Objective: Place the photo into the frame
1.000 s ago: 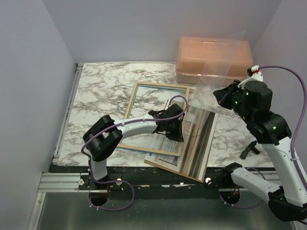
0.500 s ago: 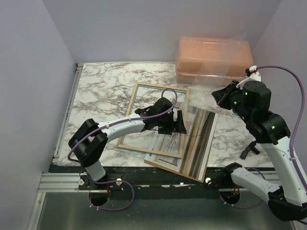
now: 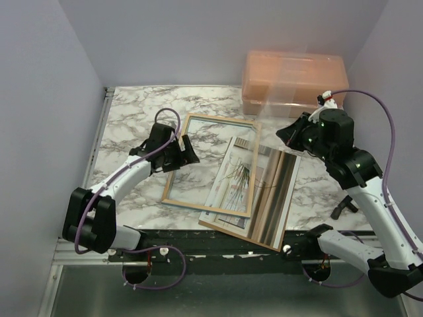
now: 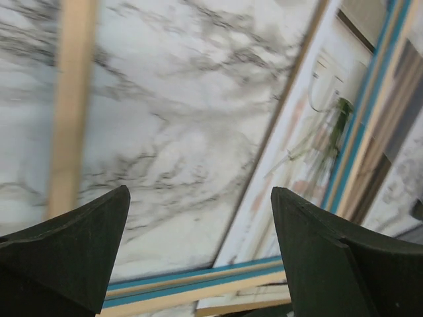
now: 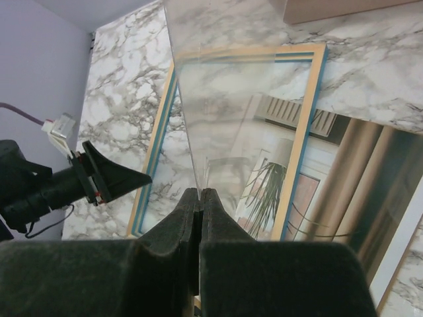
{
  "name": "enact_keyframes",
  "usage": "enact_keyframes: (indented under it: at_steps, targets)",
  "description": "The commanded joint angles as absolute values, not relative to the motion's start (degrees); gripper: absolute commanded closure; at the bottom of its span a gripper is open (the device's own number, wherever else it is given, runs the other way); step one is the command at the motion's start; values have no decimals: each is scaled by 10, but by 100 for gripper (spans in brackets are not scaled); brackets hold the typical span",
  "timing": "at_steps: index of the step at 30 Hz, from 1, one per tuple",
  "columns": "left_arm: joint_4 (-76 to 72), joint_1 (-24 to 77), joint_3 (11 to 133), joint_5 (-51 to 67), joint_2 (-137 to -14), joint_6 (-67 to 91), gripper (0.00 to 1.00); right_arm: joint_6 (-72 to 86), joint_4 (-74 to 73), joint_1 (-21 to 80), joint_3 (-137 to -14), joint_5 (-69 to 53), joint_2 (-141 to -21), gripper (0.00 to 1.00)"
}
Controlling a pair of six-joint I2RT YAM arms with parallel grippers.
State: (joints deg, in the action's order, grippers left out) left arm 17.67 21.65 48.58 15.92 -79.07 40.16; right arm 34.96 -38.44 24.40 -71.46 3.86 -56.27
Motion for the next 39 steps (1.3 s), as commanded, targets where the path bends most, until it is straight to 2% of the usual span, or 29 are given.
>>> enact_keyframes:
  at_steps: [1,3,5,10,14,25,29,34,38,39]
  targets:
    - [324,189,537,-27,-771,311,11,360,-347,241,-698,-8,-575,100]
    - [365,189,560,-110,-783,301,11,362,-340,241,-692,-18,-581,100]
    - [392,187,575,-143,-806,295,12,364,-334,241,-688,-24,-585,100]
    - [402,185,590,-81,-869,276,14,365,-328,241,-681,-31,-593,100]
    - [414,185,600,-41,-913,264,20,366,-324,241,-677,-33,-595,100]
    - [405,185,578,54,-934,258,55,366,-322,241,-666,-32,-589,100]
    - [380,192,544,85,-913,278,75,365,-318,240,-664,-38,-585,100]
    - [372,215,519,85,-893,297,86,360,-298,241,-651,-64,-576,100]
    - [362,244,501,82,-872,315,100,361,-279,241,-640,-87,-573,100]
    - [361,255,496,76,-867,319,100,360,-275,241,-637,-93,-572,100]
